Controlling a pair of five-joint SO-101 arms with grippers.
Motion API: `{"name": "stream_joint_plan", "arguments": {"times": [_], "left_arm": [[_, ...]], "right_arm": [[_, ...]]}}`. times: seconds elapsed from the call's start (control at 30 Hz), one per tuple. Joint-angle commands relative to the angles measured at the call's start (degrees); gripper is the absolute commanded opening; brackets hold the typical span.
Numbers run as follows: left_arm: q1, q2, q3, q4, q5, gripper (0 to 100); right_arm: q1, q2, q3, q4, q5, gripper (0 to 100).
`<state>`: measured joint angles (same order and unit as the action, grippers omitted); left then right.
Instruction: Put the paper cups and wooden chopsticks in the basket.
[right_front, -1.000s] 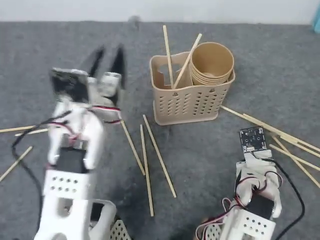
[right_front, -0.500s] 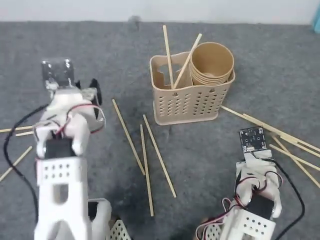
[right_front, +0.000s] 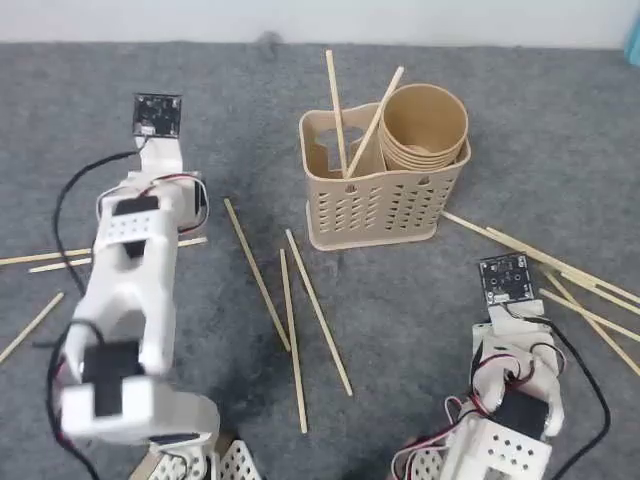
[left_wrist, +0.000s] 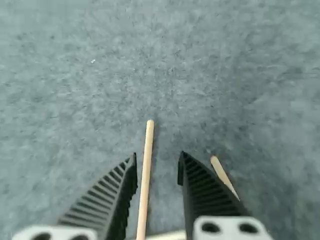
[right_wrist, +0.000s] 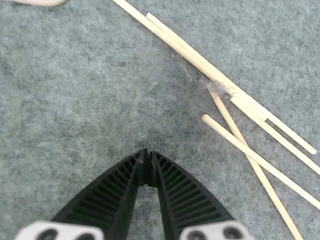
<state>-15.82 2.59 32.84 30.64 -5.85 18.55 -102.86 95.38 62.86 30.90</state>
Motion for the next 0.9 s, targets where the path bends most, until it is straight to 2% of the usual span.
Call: {"name": "stream_joint_plan", "arguments": {"times": [0.0, 0.17, 0.67, 0.73, 0.8, 0.87], "left_arm": [[-0.26, 7.12, -7.34, -2.02, -0.70, 13], [-0.44, 16.35, -15.25, -1.58, -0.53, 13], [-1.58, 24.97, -29.32, 14.15, -0.70, 13], [-1.58, 25.14, -29.41, 14.77, -0.70, 10], [-1.41, 25.32, -29.49, 15.30, -0.70, 2], [-1.32, 25.32, -29.49, 15.30, -0.70, 1]], "right_arm": [[-0.13, 0.48, 1.14, -0.04, 0.79, 0.9], [-0.13, 0.40, 1.14, -0.04, 0.79, 0.9], [-0.13, 0.40, 1.14, 0.04, 0.79, 0.9], [-0.13, 0.40, 1.14, 0.04, 0.79, 0.9], [-0.13, 0.40, 1.14, 0.04, 0.79, 0.9], [-0.13, 0.40, 1.14, 0.04, 0.79, 0.9]]}}
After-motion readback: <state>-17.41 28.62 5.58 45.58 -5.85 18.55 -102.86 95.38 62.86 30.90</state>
